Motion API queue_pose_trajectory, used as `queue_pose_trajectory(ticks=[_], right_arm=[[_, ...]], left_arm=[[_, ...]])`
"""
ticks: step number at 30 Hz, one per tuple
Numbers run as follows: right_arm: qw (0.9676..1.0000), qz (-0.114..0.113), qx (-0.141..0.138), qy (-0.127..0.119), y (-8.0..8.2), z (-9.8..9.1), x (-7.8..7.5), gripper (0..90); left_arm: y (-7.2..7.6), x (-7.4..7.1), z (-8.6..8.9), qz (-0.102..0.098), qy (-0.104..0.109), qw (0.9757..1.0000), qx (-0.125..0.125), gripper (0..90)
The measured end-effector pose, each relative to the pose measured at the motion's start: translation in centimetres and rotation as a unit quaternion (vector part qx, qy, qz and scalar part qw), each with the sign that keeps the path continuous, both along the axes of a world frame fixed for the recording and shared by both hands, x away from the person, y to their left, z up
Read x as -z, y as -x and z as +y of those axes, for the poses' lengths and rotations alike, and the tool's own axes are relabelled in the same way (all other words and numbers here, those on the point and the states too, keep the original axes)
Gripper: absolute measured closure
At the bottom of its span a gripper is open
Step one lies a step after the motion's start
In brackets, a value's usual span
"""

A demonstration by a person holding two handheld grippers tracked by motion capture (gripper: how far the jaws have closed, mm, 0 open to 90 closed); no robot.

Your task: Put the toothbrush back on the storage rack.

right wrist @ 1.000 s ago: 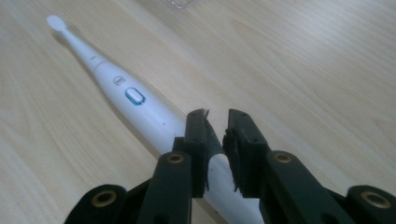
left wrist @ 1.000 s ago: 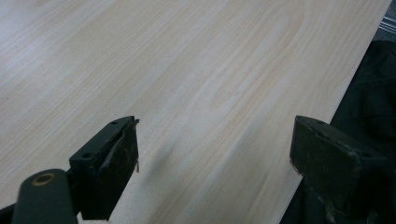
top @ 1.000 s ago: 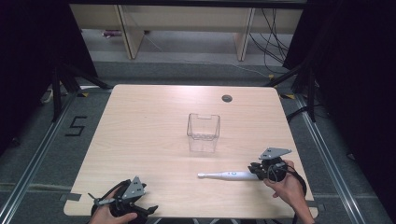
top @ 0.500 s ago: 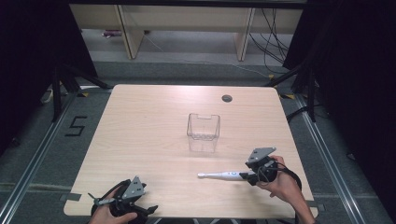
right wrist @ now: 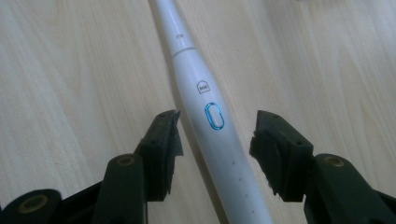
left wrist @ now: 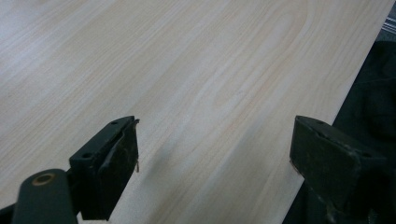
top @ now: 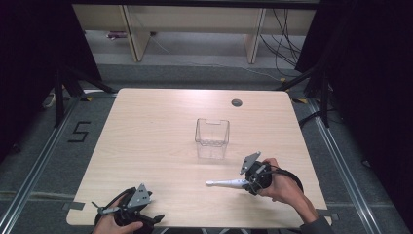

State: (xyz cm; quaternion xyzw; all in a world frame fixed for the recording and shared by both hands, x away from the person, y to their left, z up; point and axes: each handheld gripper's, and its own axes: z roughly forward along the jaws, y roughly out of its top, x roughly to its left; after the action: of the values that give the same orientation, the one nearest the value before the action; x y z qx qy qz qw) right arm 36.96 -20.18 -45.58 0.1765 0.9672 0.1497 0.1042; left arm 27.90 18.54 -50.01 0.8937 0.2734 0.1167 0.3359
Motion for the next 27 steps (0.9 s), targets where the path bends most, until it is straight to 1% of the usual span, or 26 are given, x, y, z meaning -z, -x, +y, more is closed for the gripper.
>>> queue_pose_trajectory(ticks=[1, 3, 4, 5, 6, 7, 8, 9, 10, 11, 12, 14, 15, 16, 17, 18, 19, 20, 21, 22, 23, 27], right_arm=[[1.0, 0.002, -0.003, 0.007, -0.2, 0.2, 0.1, 50.4], [0.9996, 0.02, -0.004, 0.019, -0.5, 0.4, 0.3, 50.7], [0.9994, 0.021, -0.013, 0.023, -0.7, 0.4, 0.3, 51.0], [0.9991, 0.025, -0.015, 0.03, -0.8, 0.5, 0.5, 51.2], [0.9991, 0.025, -0.01, 0.033, -0.8, 0.5, 0.6, 51.3], [0.9987, 0.027, -0.021, 0.037, -1.0, 0.6, 0.6, 51.8], [0.9987, 0.029, -0.019, 0.038, -1.0, 0.6, 0.6, 51.9], [0.9985, 0.031, -0.005, 0.045, -0.8, 0.7, 0.6, 52.1], [0.9982, 0.034, -0.018, 0.046, -1.0, 0.7, 0.6, 52.5], [0.9983, 0.031, 0.001, 0.05, -0.8, 0.9, 0.6, 52.9], [0.9984, 0.028, -0.012, 0.048, -0.9, 0.9, 0.6, 53.1], [0.9978, 0.03, -0.029, 0.053, -1.2, 1.1, 0.7, 53.8], [0.9973, 0.027, -0.029, 0.062, -1.3, 1.2, 0.8, 54.5], [0.9966, 0.029, -0.025, 0.072, -1.3, 1.3, 0.8, 54.8], [0.9964, 0.031, -0.023, 0.075, -1.4, 1.4, 0.9, 55.1], [0.9956, 0.038, -0.019, 0.083, -1.4, 1.4, 1.0, 55.7], [0.9951, 0.036, -0.028, 0.088, -1.5, 1.5, 1.0, 56.1], [0.995, 0.042, -0.023, 0.087, -1.5, 1.5, 1.1, 56.6], [0.9949, 0.041, -0.034, 0.086, -1.7, 1.5, 1.2, 57.0], [0.9944, 0.047, -0.025, 0.091, -1.7, 1.5, 1.1, 57.3], [0.9942, 0.047, -0.022, 0.094, -1.7, 1.6, 1.1, 57.5], [0.9928, 0.053, -0.024, 0.105, -1.8, 1.7, 1.2, 58.2]], left_arm=[[0.0, 0.0, 0.0, -0.002, 0.002, 1.0, -0.002, 14.8], [0.1, 0.0, 0.0, -0.004, 0.002, 1.0, -0.002, 14.8], [0.0, 0.0, 0.0, -0.002, 0.002, 1.0, -0.001, 14.8], [0.0, 0.0, 0.0, 0.001, 0.0, 1.0, -0.001, 14.8], [0.0, 0.0, 0.0, 0.001, 0.0, 1.0, -0.001, 14.8], [0.0, 0.0, 0.0, 0.001, 0.0, 1.0, -0.001, 14.8], [0.0, 0.0, 0.0, 0.001, 0.0, 1.0, 0.0, 14.8], [0.0, 0.0, 0.0, 0.001, 0.0, 1.0, 0.0, 14.8], [0.0, 0.0, 0.0, 0.0, 0.0, 1.0, 0.0, 14.8], [0.0, 0.0, 0.0, 0.0, 0.0, 1.0, 0.0, 14.8], [0.0, 0.0, -0.1, 0.001, 0.0, 1.0, 0.0, 14.8], [0.0, 0.0, -0.1, 0.001, 0.0, 1.0, -0.001, 14.8], [0.0, 0.0, 0.0, 0.001, 0.0, 1.0, 0.0, 14.8], [0.0, 0.0, 0.0, 0.001, 0.0, 1.0, -0.001, 14.8], [0.0, 0.0, 0.0, 0.0, 0.0, 1.0, 0.0, 14.8], [0.0, 0.0, 0.0, -0.003, 0.003, 1.0, -0.003, 14.8], [0.0, 0.0, 0.0, -0.004, 0.003, 1.0, -0.003, 14.8], [0.1, 0.0, 0.0, -0.004, 0.003, 1.0, -0.003, 14.8], [0.0, 0.0, 0.0, 0.0, 0.0, 1.0, 0.0, 14.8], [0.0, 0.0, 0.0, 0.0, 0.0, 1.0, 0.0, 14.8], [0.0, 0.0, 0.0, 0.0, 0.0, 1.0, 0.0, 14.8], [0.0, 0.0, 0.0, 0.0, 0.001, 1.0, 0.0, 14.8]])
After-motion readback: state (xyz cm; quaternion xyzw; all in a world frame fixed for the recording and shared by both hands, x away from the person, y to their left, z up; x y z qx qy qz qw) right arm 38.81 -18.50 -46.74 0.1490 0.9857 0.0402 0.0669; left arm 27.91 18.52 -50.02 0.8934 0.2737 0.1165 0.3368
